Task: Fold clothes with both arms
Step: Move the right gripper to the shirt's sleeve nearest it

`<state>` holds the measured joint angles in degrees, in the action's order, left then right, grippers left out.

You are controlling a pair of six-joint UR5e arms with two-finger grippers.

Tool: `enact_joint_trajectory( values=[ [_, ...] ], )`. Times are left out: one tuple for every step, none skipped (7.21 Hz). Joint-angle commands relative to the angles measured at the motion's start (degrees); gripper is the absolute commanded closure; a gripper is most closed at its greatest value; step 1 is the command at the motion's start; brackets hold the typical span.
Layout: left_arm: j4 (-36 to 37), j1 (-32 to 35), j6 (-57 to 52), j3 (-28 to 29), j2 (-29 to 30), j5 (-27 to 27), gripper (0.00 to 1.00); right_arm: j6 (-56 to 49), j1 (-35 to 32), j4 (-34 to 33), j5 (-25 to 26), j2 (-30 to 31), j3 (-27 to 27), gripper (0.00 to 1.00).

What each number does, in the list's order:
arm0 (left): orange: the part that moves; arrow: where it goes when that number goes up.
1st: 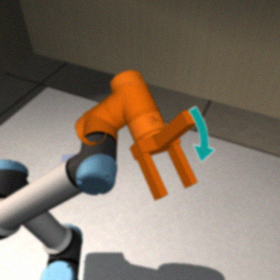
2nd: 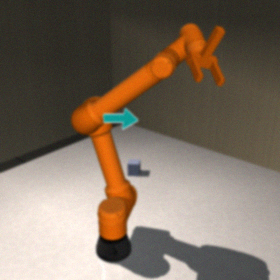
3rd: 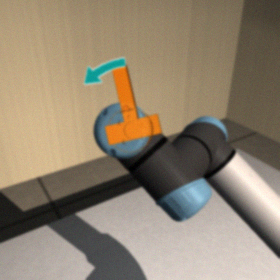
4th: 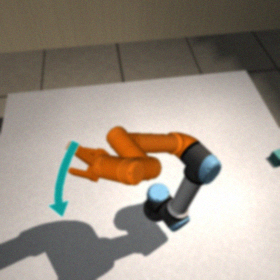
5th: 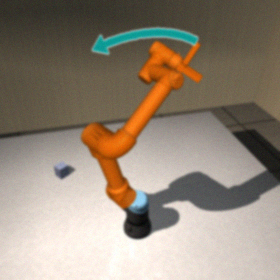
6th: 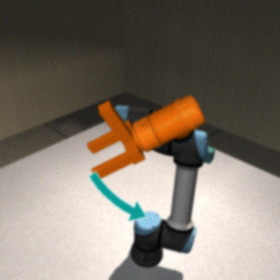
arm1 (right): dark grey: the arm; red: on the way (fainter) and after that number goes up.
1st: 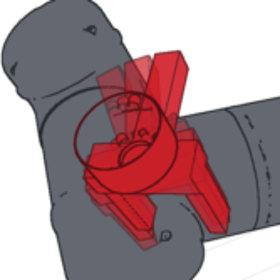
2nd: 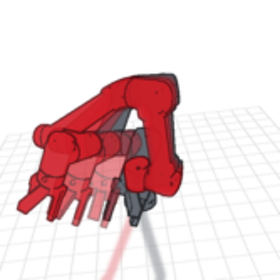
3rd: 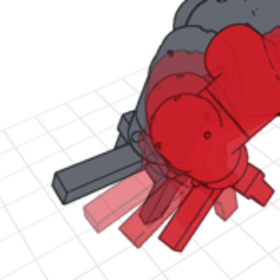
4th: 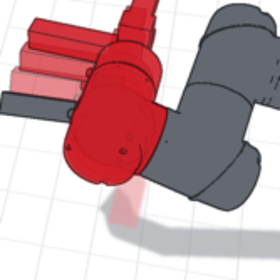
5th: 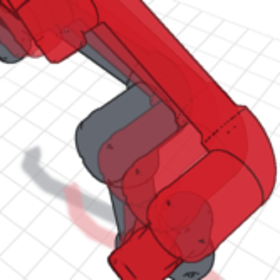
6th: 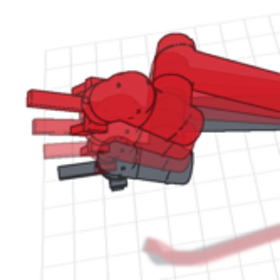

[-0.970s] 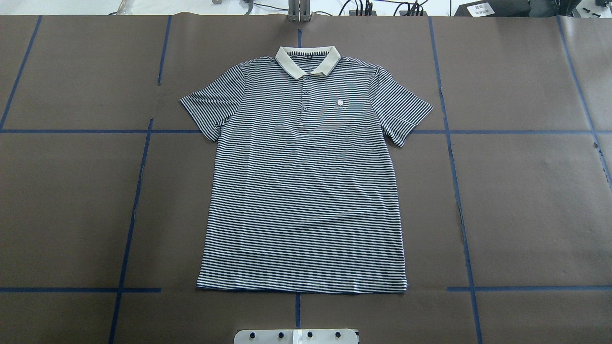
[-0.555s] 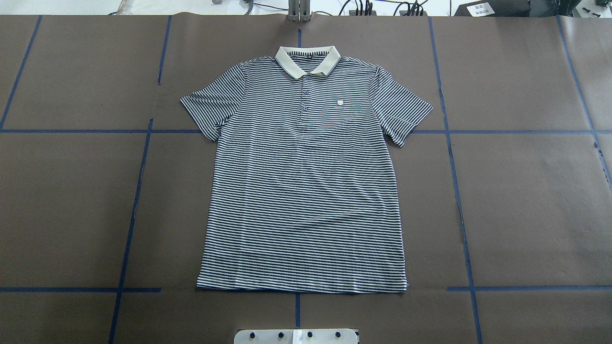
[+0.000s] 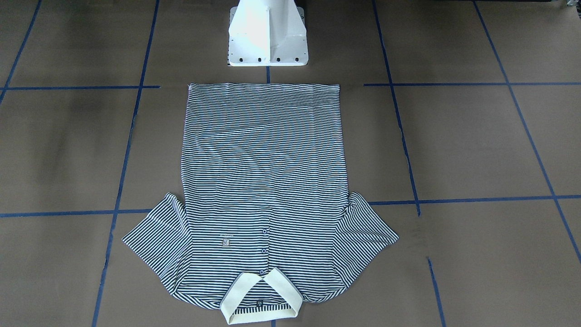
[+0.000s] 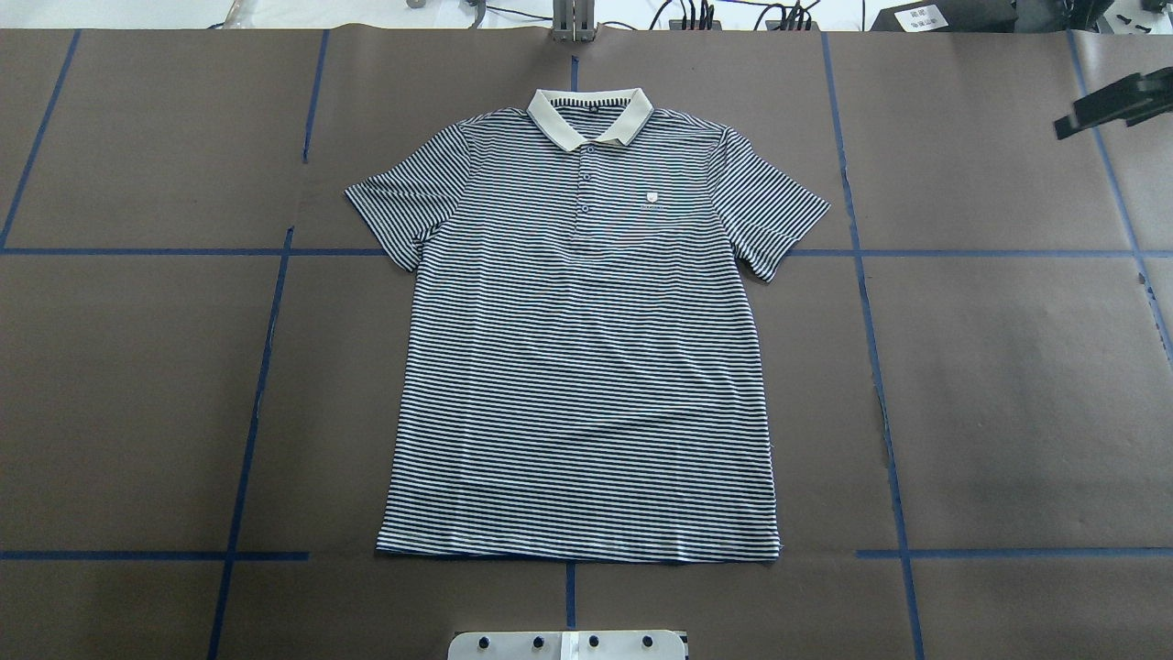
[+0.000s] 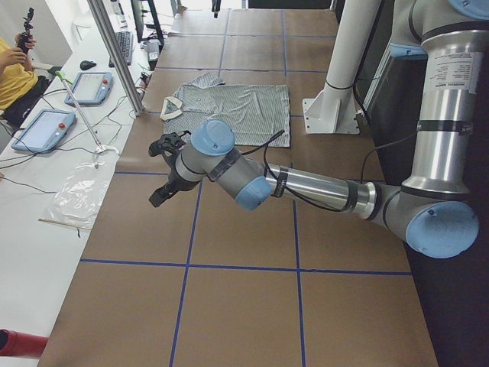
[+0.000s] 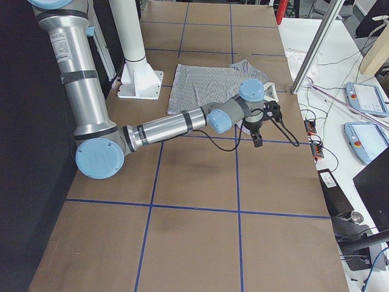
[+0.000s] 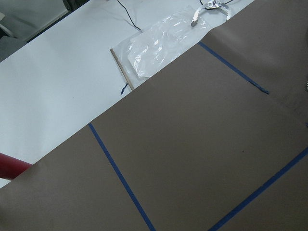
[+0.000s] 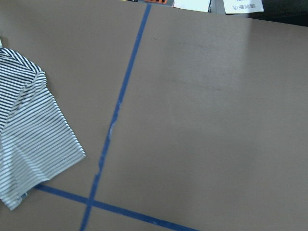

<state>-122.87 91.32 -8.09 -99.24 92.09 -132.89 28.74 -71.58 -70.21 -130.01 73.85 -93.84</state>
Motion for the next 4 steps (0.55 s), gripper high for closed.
enact_joint_trajectory(
  values=[
    [-0.09, 0.00, 0.01, -0.08, 0.01, -1.22, 0.00, 19.16, 10.81, 9.85, 9.74, -5.72, 5.65, 0.10],
    [-0.09, 0.00, 0.09, -0.08, 0.10, -1.32, 0.00, 25.08, 14.15, 12.88, 12.82, -8.00, 8.99, 0.21],
    [-0.09, 0.00, 0.01, -0.16, 0.10, -1.32, 0.00, 26.70, 16.88, 13.43, 17.64, -9.67, 11.55, 0.29],
    [-0.09, 0.00, 0.01, -0.16, 0.10, -1.32, 0.00, 26.81, 18.56, 13.52, 19.60, -10.30, 13.40, 0.30]
  ],
)
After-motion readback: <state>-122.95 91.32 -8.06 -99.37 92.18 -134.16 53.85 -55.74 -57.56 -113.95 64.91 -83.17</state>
